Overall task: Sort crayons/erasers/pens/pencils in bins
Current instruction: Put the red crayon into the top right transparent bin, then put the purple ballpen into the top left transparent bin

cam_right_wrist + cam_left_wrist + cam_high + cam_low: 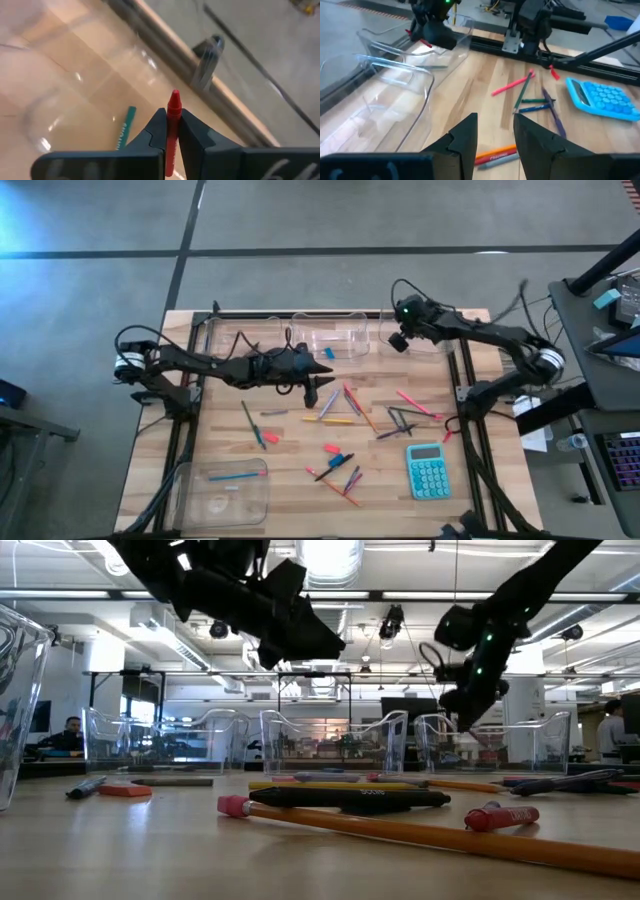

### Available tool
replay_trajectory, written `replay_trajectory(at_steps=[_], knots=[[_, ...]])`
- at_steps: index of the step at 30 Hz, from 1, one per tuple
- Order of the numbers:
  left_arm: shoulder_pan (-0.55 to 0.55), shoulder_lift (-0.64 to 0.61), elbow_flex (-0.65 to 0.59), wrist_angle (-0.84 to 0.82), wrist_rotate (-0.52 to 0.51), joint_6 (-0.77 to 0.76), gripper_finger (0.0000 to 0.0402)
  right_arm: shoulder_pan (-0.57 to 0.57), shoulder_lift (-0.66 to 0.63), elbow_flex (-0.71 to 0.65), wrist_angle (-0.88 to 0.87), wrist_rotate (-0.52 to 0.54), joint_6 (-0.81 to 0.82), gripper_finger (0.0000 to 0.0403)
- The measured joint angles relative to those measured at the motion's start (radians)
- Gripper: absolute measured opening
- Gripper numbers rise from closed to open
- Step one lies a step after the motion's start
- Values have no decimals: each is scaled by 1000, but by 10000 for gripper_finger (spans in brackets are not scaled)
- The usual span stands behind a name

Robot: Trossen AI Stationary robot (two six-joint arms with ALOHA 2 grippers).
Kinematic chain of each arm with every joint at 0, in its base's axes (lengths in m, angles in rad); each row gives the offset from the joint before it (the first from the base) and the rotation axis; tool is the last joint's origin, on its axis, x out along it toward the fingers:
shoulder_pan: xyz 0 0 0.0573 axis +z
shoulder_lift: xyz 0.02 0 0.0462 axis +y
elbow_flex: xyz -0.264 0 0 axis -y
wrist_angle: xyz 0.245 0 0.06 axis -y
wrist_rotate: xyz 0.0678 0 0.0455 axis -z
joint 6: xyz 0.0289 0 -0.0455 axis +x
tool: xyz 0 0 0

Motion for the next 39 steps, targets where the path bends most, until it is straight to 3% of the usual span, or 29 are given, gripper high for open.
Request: replay_trajectory(at_steps=[4,9,20,31,39], knots=[[0,0,1,1,7,0,112,-14,88,35,-7,-12,-22,23],[0,0,1,1,15,-1,112,-12,128,80,-74,-16,-59,64],[0,0,1,3,15,52,112,-12,-46,79,-117,7,-75,142],[0,0,1,5,15,60,112,-12,-273,29,-111,-25,-138,128],[0,-1,2,5,14,60,112,-11,-360,24,-135,-29,-137,118]])
